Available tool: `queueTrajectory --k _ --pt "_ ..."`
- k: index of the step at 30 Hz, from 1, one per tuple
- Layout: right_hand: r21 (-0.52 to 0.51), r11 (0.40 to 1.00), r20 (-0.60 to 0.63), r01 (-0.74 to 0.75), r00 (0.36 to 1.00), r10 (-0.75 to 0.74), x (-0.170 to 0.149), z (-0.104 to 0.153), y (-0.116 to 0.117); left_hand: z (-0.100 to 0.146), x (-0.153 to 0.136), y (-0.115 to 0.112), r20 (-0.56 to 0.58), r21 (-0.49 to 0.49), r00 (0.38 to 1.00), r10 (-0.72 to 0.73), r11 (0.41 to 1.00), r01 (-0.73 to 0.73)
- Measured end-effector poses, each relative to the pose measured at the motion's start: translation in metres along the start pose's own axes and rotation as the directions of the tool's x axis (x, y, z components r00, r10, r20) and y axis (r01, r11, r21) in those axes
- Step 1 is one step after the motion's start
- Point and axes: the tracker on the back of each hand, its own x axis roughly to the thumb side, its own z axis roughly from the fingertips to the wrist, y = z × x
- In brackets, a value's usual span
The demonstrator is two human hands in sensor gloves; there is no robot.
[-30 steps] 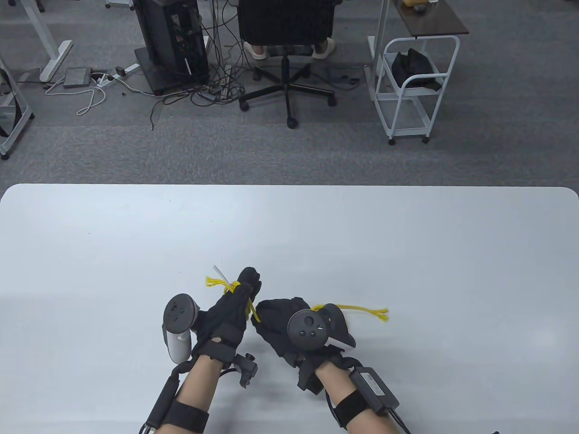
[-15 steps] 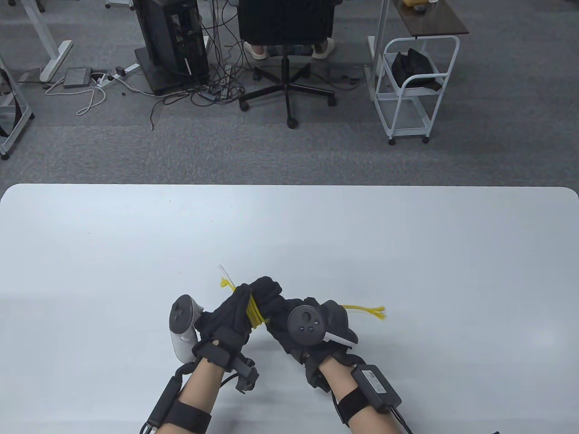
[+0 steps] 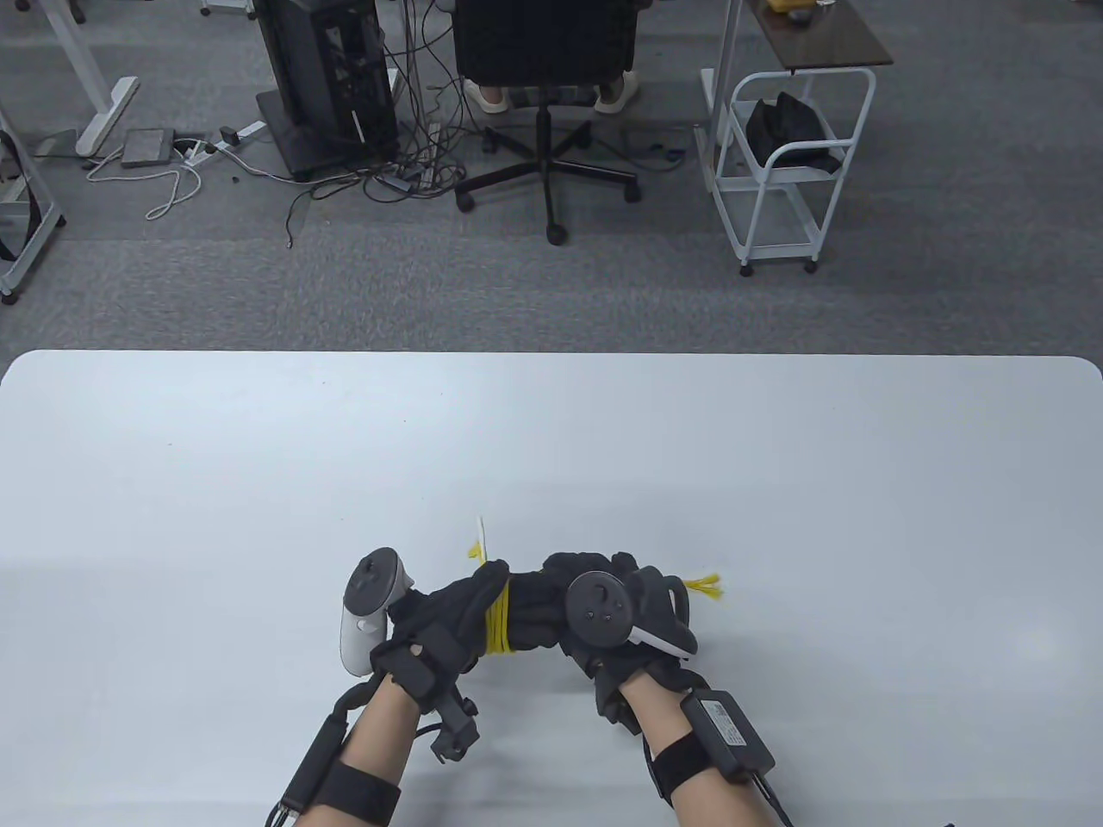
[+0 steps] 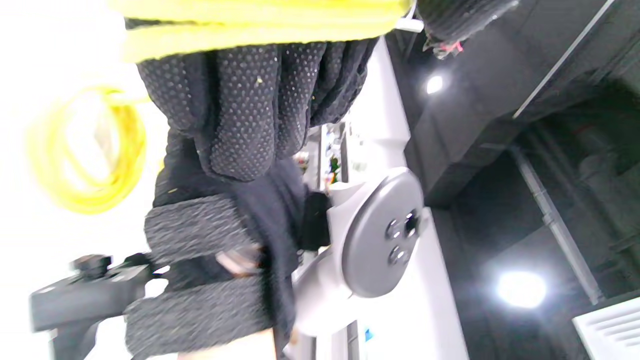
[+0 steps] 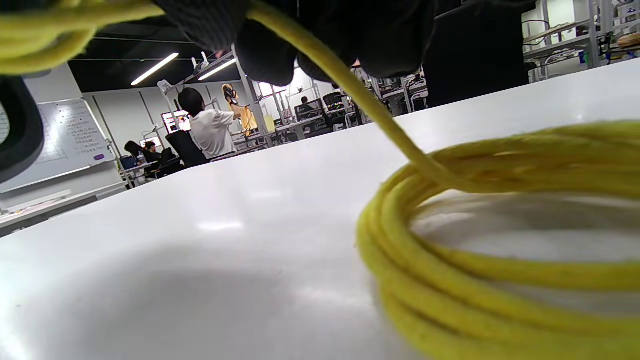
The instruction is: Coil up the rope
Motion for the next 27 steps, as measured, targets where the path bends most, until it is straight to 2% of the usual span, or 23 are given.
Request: queueTrajectory --k 5,9,12,18,23,27 --pt "-0.033 0.998 -0.026 0.049 0.998 -0.050 -0.007 0.001 -0.008 -0.003 -0.002 -0.003 -0.081 -0.089 0.995 -0.059 0.995 0.051" --pt "-0.068 0.967 -0.046 0.245 0.967 -0.249 -0.017 0.002 -0.013 -0.004 -0.006 -0.006 -0.164 -0.162 0.974 -0.158 0.978 0.131" --pt "-0.072 0.953 -0.035 0.293 0.955 -0.296 -0.016 0.002 -0.014 -0.005 -0.007 -0.006 -0.204 -0.157 0.960 -0.191 0.974 0.160" --pt "-0.096 0.903 0.052 0.420 0.908 -0.416 0.001 0.001 -0.012 0.000 -0.008 0.001 -0.258 -0.057 0.940 -0.223 0.975 0.216" --pt "-0.108 0.897 0.114 0.429 0.901 -0.418 0.010 0.003 -0.011 0.007 -0.006 0.009 -0.224 0.087 0.964 -0.146 0.982 0.169" --pt "-0.119 0.920 0.152 0.374 0.922 -0.355 0.016 0.004 -0.011 0.008 -0.002 0.011 -0.224 0.147 0.954 -0.198 0.961 0.234"
